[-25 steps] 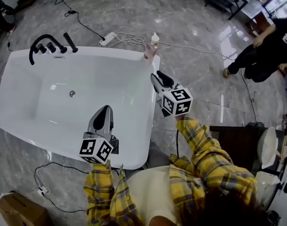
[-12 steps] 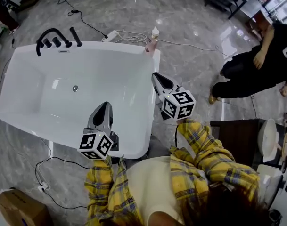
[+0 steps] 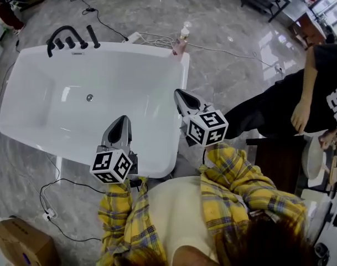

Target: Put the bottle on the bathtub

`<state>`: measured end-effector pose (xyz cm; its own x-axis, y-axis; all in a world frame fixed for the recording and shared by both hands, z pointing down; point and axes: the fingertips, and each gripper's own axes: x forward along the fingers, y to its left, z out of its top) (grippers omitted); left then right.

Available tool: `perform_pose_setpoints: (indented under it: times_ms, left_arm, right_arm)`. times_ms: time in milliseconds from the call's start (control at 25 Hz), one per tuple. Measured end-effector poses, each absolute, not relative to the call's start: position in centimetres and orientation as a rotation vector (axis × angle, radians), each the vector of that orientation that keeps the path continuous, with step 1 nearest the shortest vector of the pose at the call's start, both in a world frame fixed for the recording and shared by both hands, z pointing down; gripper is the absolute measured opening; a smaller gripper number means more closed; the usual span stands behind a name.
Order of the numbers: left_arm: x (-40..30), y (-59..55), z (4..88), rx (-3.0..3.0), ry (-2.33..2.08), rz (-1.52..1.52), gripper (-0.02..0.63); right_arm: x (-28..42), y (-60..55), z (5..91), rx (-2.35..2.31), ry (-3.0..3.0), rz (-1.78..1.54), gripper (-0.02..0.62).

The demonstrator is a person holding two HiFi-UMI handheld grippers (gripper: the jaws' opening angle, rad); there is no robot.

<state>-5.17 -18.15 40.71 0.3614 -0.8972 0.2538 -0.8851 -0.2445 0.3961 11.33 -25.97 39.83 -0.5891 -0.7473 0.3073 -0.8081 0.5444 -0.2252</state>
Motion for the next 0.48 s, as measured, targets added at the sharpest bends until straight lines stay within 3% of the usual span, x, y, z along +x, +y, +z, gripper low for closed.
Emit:
perform_pose_setpoints:
  times_ms: [480]
  left_arm:
    - [-6.7,-16.2,40.7,2.124,-1.556,-0.033,0.008]
  right_arm:
    - [9.1,-23.5,39.7,1.284,-2.617,0.544,0.014]
